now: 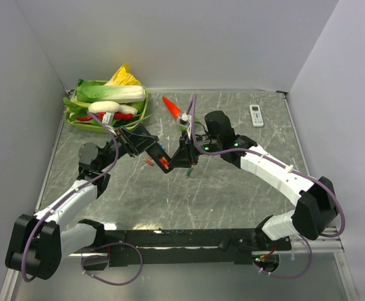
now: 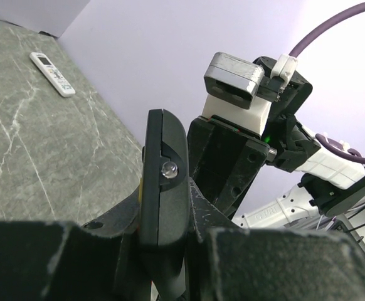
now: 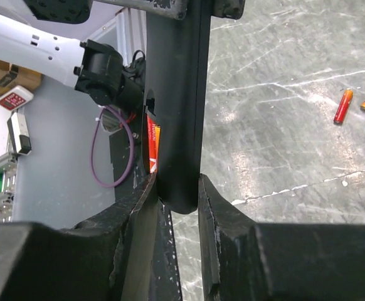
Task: Load the batteries into the remote control
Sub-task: Load the battery into the remote control, then adjust the remote control.
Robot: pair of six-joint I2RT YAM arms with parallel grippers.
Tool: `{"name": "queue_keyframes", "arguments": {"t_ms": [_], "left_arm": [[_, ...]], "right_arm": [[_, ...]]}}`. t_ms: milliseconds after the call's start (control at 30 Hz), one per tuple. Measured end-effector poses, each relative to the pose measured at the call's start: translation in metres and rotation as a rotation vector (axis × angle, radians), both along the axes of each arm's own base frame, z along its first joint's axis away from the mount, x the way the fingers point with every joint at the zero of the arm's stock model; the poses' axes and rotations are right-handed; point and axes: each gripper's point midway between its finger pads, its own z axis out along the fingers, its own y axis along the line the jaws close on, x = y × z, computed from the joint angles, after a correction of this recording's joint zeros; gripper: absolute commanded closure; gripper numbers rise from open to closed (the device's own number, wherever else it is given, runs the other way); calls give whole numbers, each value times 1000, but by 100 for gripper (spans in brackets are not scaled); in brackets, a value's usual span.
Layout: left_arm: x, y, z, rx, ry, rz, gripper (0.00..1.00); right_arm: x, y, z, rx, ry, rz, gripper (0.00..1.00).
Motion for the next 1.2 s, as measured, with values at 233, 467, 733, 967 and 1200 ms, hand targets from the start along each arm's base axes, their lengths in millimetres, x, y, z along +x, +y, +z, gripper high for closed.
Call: {"name": "queue_keyframes", "arguments": {"t_ms": [233,467,733,967,1200], "left_arm": [[1,-3,-3,5,-4,-16,98],[3,-3,-14,51,14,8,98],[11,9,-39,179,42,121,98],[11,8,-52,222,69,139,98],[-2,-20,-63,224,74,10,98]], "right_arm": [[-1,-1,-3,-10,12,0,44],[4,-6,-11,-57,15,-49,0],[19,-39,-44,-256,111,-280,0],[13,-56,-43,-284,53,-356,0],[9,-29,-14,-157,-7,-285,0]]}}
